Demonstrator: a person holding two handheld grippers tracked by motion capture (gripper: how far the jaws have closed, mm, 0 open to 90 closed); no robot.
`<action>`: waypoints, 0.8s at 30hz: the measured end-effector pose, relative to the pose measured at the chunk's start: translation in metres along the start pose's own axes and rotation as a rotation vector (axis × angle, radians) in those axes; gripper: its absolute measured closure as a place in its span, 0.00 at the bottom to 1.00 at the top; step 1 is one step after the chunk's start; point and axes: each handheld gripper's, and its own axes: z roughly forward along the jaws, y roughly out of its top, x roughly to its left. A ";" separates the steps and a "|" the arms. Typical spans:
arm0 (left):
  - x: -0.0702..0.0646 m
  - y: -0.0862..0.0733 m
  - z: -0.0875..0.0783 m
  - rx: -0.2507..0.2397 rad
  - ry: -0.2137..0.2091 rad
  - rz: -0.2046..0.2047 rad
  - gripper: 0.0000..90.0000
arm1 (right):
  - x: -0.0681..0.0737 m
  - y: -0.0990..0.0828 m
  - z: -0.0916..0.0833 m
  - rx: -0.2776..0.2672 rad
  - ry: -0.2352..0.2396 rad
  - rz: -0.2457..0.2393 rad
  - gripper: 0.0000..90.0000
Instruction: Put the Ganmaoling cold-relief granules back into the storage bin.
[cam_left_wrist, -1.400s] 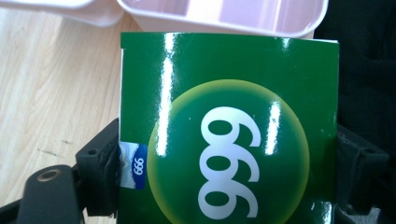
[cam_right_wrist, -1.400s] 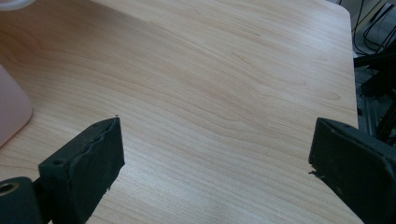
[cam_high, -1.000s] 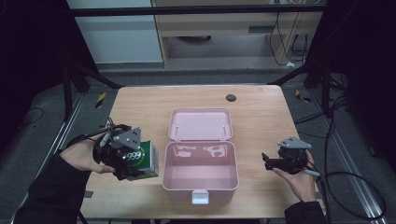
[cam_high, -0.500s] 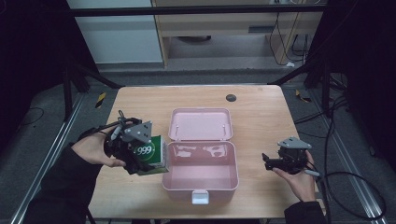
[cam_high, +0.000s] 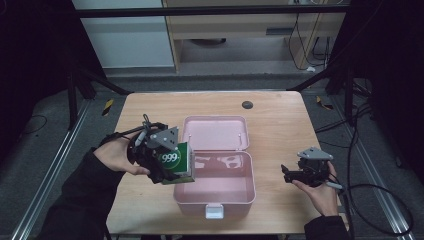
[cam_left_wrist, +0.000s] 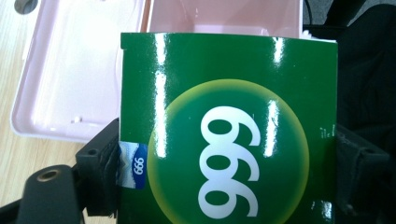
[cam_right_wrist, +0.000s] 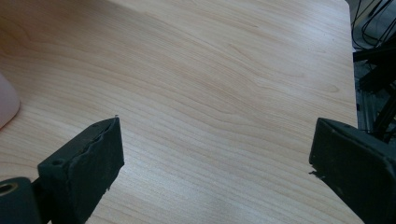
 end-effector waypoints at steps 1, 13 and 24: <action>0.000 0.002 0.000 0.003 0.000 0.004 0.17 | 0.000 0.000 0.000 0.000 0.001 0.000 0.04; 0.001 0.022 0.018 0.017 -0.016 0.044 0.17 | -0.001 0.000 -0.001 0.004 0.000 0.000 0.03; 0.003 0.031 0.041 0.052 -0.040 0.061 0.17 | -0.004 -0.002 -0.001 -0.001 -0.004 0.012 0.03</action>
